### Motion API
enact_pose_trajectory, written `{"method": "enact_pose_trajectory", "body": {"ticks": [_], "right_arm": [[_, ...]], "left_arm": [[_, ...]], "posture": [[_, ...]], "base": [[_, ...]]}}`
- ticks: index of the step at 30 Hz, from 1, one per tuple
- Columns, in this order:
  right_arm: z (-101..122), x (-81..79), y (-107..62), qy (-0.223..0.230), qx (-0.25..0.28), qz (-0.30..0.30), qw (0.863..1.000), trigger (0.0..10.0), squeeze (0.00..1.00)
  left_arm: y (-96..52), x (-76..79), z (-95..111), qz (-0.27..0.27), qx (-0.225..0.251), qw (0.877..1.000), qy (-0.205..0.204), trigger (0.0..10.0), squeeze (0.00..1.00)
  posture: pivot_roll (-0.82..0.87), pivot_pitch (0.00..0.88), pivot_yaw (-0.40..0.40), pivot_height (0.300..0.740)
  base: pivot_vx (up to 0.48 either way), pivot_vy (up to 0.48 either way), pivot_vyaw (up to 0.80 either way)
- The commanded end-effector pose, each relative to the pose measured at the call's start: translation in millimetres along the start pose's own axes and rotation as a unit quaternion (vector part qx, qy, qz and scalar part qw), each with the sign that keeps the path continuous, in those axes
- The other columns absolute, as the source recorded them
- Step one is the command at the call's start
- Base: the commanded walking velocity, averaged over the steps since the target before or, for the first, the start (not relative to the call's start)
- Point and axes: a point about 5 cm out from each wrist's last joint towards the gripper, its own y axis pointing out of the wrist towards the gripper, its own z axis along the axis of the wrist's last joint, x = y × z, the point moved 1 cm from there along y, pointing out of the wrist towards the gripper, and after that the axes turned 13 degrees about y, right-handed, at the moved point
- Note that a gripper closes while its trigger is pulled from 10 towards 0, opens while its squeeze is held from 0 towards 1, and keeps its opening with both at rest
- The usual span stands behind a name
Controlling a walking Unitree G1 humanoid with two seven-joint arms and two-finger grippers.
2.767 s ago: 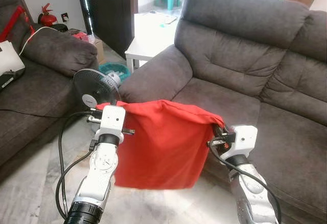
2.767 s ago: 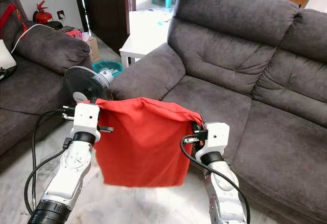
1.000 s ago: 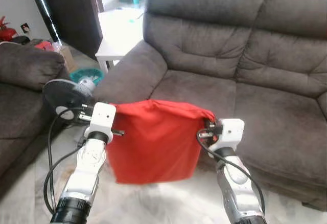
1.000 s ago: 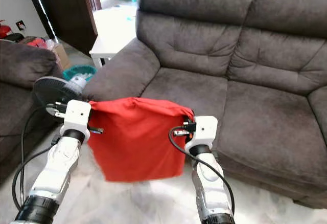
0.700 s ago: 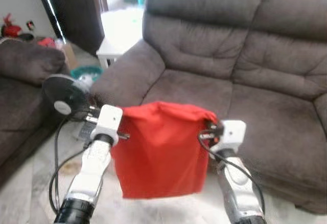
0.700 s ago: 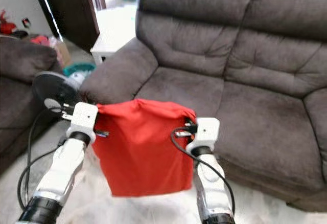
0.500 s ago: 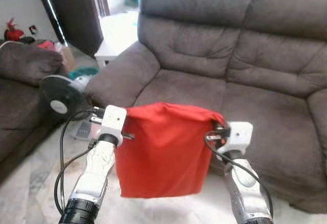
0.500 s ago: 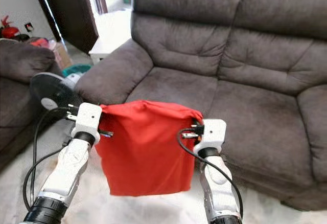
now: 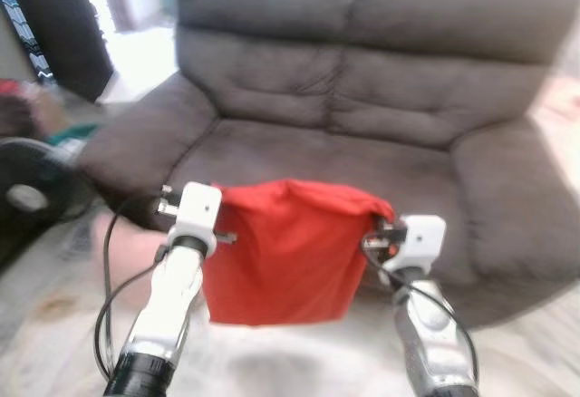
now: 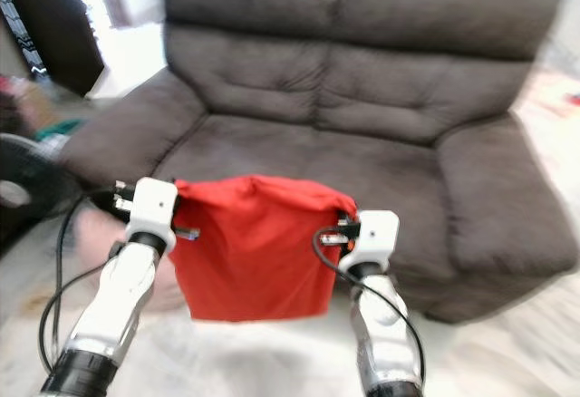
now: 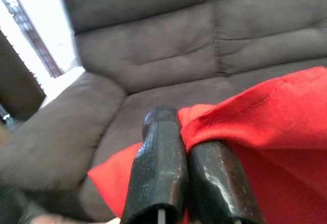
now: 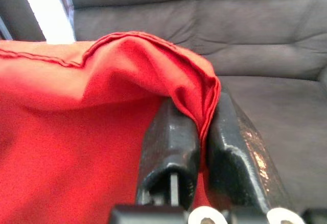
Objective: Move the pillow to the sofa from floor
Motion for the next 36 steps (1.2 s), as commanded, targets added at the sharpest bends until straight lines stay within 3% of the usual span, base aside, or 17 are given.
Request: {"method": "enact_pose_trajectory", "body": {"ticks": [1,8,36], "right_arm": [[16.6,-6.5,6.3,-0.003,0.037,0.016,0.999,10.0,0.0],[17.7,-8.3,7.4,-0.005,0.041,0.02,0.999,10.0,0.0],[17.2,-9.8,7.1,-0.013,0.038,0.03,0.999,10.0,0.0]], "left_arm": [[4.2,-9.2,18.7,0.02,0.043,0.999,-0.003,10.0,0.0],[4.3,-8.8,19.2,0.018,0.046,0.999,-0.005,10.0,0.0],[3.3,-9.6,19.4,0.025,0.042,0.999,-0.008,10.0,0.0]], "posture": [[0.15,0.0,-0.006,0.74],[0.15,0.0,-0.003,0.74],[0.15,0.0,-0.012,0.74]], "base": [[0.0,0.0,-0.8],[0.0,0.0,-0.8],[0.0,0.0,0.0]]}}
